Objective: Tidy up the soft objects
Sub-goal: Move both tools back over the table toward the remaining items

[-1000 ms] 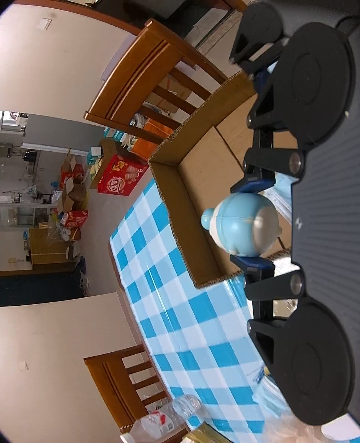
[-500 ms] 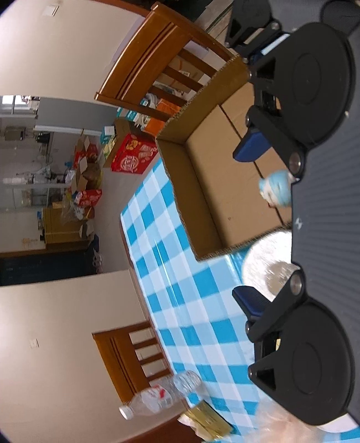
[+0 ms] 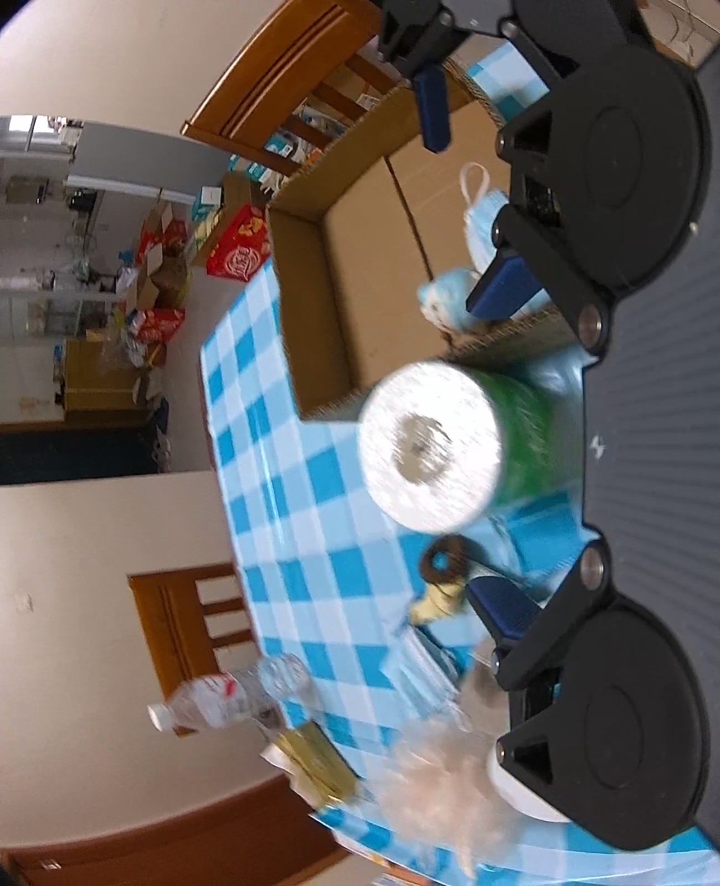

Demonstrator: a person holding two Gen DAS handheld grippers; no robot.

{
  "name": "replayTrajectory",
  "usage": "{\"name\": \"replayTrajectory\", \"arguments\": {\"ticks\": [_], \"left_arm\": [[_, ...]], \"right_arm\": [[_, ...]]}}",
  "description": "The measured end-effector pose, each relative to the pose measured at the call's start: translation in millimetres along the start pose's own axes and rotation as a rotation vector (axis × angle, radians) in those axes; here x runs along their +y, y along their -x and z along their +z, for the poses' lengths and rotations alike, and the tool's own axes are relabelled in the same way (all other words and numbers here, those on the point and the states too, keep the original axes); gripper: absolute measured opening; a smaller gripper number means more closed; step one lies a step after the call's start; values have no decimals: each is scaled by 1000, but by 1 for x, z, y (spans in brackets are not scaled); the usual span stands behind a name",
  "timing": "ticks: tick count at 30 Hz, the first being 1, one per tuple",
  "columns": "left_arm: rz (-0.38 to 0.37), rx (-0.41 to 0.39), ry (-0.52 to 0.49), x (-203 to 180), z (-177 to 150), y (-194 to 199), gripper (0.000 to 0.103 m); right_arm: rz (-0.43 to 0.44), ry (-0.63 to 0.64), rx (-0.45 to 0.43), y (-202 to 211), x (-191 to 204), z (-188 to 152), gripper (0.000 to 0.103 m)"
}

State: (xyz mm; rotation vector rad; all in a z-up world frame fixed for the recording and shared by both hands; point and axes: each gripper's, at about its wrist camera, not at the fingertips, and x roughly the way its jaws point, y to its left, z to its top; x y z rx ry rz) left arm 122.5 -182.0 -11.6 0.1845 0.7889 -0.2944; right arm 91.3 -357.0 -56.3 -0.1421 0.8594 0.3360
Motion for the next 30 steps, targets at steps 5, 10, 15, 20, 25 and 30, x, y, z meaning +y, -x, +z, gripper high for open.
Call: {"name": "replayTrajectory", "arguments": {"ticks": [5,10,15,20,25,30], "left_arm": [[-1,19,24,20,-19,8,99],[-35,57,20,43,-41,8,99],[-59,93,2,70,-64,9,99],[-53,94,-45,101,-82,15,99],[-48,111,-40,135,-97,18,99],[-25,126,-18,165,-107,16,99]], "right_arm": [[-4,14,5,1,19,0,103],[-16,-2,5,0,45,1,103],[-25,-10,15,-5,78,4,103],[-23,2,26,-22,114,12,103],[10,16,35,-43,147,20,103],[46,58,36,-66,175,24,103]]}}
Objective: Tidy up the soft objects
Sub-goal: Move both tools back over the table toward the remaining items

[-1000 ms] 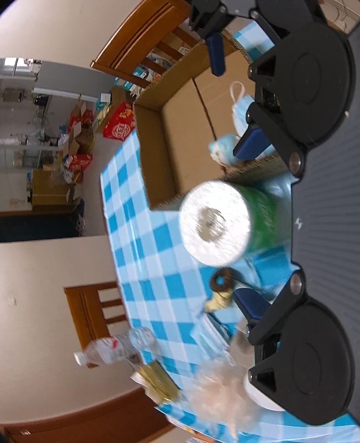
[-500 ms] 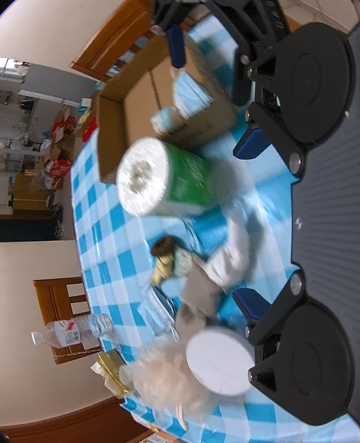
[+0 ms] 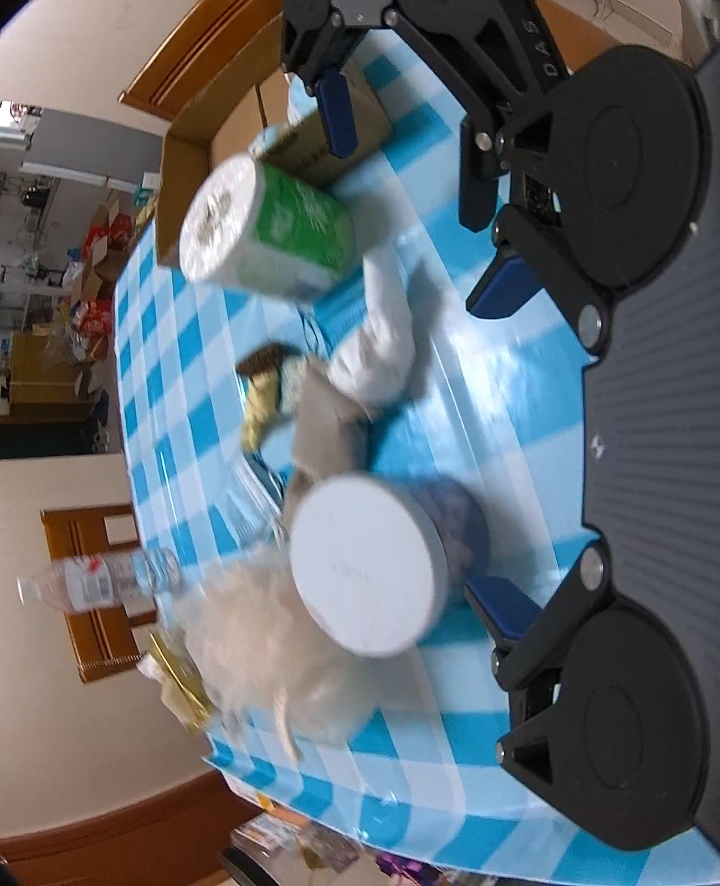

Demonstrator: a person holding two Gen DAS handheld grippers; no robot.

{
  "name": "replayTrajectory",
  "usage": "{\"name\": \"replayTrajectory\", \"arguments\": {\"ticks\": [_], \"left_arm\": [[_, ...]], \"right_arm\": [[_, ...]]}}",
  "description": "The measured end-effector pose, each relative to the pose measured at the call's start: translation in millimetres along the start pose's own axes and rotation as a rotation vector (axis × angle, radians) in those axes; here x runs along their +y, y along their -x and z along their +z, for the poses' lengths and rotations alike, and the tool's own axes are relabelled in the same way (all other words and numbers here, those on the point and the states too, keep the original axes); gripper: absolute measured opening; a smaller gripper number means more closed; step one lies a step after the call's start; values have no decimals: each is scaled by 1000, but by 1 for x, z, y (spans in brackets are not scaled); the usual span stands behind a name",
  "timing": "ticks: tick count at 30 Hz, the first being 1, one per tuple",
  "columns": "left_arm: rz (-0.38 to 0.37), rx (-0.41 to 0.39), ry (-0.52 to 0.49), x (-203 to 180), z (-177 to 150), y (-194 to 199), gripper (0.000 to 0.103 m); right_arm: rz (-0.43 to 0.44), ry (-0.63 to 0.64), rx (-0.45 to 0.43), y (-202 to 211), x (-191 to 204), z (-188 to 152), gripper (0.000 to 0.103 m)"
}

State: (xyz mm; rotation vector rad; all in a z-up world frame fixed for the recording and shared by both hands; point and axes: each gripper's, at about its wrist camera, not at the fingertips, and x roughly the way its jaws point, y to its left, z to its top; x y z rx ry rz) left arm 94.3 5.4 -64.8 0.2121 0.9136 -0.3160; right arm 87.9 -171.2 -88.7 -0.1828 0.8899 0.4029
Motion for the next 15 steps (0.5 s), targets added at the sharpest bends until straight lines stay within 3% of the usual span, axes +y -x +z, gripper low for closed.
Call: {"name": "replayTrajectory", "arguments": {"ticks": [12,15], "left_arm": [[26,21,65,58,-2,-11,99],[31,16,69,67,5,-12,99]], "right_arm": [[6,72,-10,-53,22,26,101],[13,77,-7,-62,22,33,95]]}}
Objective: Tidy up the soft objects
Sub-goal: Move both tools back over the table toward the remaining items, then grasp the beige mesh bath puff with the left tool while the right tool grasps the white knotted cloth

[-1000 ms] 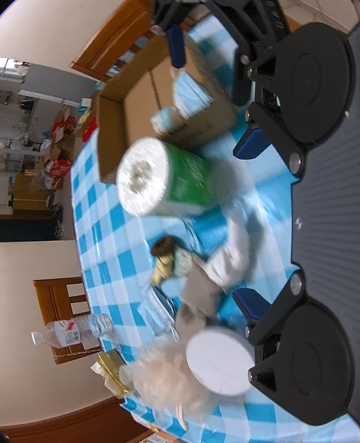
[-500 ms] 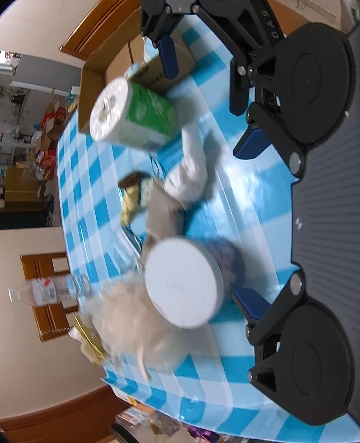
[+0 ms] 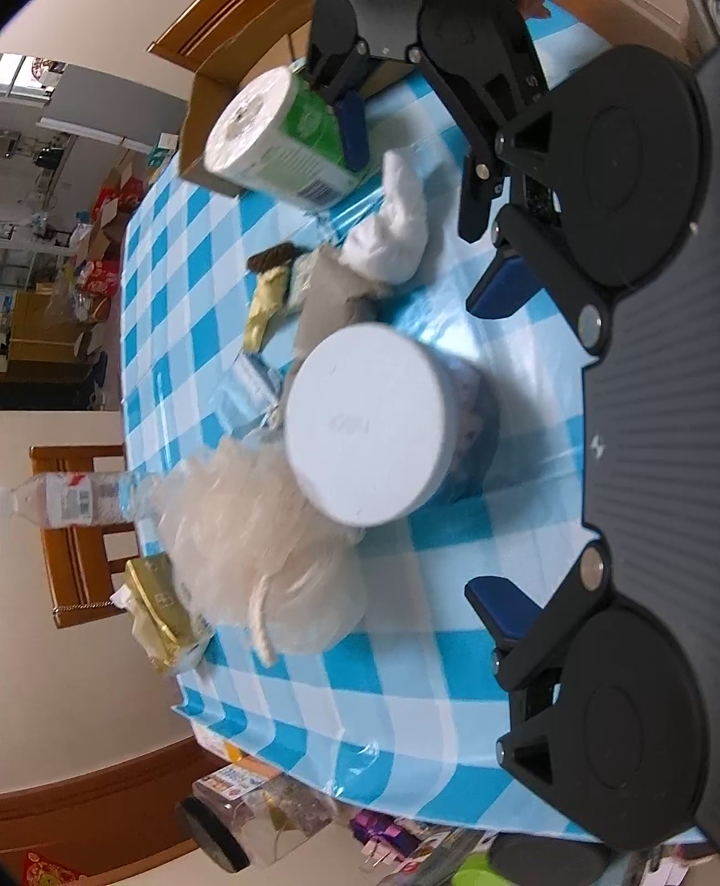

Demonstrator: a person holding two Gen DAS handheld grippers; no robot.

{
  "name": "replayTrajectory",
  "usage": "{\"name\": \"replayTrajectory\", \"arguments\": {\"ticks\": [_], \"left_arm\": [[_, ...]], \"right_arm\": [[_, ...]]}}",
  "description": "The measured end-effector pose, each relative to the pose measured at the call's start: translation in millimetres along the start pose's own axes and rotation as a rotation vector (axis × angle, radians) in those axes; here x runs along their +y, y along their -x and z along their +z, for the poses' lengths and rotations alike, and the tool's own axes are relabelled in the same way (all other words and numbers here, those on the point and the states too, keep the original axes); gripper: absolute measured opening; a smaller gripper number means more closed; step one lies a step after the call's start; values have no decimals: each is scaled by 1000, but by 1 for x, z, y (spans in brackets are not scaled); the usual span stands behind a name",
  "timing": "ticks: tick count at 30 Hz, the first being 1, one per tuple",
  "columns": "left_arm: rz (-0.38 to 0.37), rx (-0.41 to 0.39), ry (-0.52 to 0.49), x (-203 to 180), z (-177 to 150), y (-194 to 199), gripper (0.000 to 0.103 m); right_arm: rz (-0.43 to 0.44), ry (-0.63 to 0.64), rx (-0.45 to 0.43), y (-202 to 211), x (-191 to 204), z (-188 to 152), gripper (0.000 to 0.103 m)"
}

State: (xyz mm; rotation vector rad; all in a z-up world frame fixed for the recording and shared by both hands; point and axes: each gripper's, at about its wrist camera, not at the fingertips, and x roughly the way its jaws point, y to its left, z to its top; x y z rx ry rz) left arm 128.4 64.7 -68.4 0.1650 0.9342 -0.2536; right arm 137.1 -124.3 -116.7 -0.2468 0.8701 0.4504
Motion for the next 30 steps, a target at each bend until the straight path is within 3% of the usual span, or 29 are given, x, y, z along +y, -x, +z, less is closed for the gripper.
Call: {"name": "replayTrajectory", "arguments": {"ticks": [2,6,13,20,27,30], "left_arm": [[13,-10,-1,5,6,0,99],[27,-26,0,15,17,-2,99],[43,-35,15,31,35,-8,99],[67,-59,1,40,54,-13,99],[78,-64,4,52,72,-30,99],[49,-58,13,61,82,-41,99]], "right_arm": [[-1,11,4,-6,1,4,88],[5,20,10,-17,3,7,86],[13,-14,40,-37,-2,10,75],[15,-15,57,-37,1,11,44],[33,-13,67,-35,4,9,44],[37,-25,69,-35,3,9,46]]}}
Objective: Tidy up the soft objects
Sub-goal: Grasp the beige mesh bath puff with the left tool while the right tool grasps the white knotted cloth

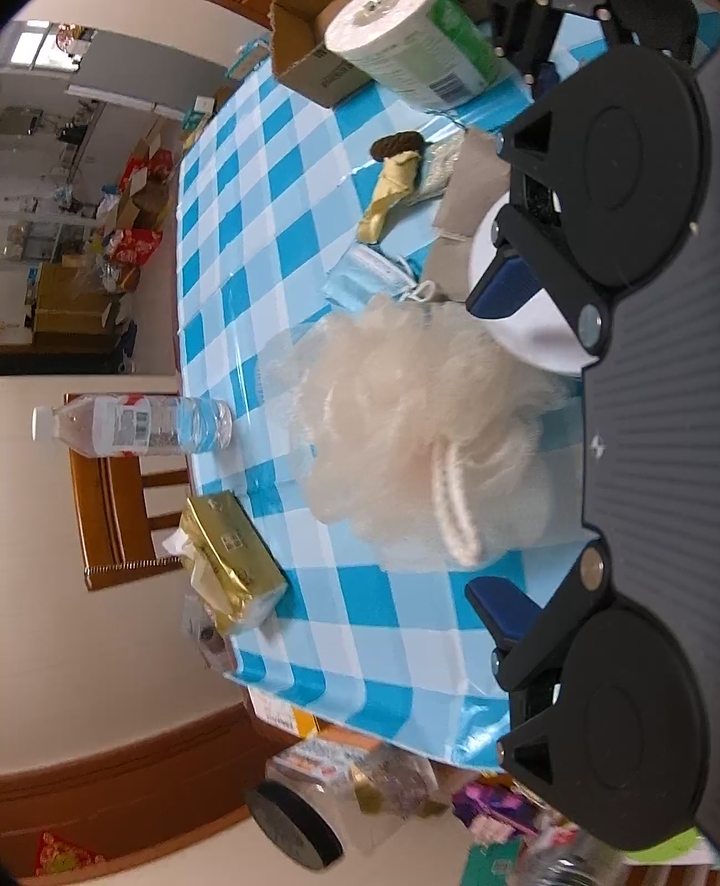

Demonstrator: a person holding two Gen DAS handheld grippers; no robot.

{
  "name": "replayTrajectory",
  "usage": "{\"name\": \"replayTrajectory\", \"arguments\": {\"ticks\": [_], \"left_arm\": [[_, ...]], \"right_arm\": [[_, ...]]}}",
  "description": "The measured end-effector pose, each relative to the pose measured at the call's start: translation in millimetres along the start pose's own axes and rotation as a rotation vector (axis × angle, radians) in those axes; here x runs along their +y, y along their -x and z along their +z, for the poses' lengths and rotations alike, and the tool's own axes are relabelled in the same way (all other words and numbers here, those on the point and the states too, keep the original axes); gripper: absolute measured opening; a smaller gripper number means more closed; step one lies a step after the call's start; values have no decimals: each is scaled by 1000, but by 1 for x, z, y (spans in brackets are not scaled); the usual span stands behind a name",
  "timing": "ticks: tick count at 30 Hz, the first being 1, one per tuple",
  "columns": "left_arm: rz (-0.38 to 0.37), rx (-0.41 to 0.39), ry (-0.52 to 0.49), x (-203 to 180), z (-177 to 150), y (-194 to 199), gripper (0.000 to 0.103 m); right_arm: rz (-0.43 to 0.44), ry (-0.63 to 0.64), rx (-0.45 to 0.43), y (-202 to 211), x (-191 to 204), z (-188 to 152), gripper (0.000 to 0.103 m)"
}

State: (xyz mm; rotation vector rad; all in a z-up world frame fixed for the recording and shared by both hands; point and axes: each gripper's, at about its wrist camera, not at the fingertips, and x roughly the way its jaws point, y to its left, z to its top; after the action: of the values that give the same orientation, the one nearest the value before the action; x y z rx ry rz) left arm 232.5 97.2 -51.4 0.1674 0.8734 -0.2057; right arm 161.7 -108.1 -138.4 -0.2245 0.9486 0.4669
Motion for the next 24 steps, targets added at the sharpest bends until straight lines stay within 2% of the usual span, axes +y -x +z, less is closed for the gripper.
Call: {"name": "replayTrajectory", "arguments": {"ticks": [6,11,18,24], "left_arm": [[-63,28,-24,11,17,-30,99],[-103,66,14,22,24,-59,100],[-109,51,3,19,33,-72,101],[-107,43,-53,13,46,-72,102]], "right_arm": [[5,-7,1,0,0,0,48],[3,-6,5,-1,0,1,49],[3,-10,13,-1,2,2,51],[9,-22,15,-2,0,3,52]]}}
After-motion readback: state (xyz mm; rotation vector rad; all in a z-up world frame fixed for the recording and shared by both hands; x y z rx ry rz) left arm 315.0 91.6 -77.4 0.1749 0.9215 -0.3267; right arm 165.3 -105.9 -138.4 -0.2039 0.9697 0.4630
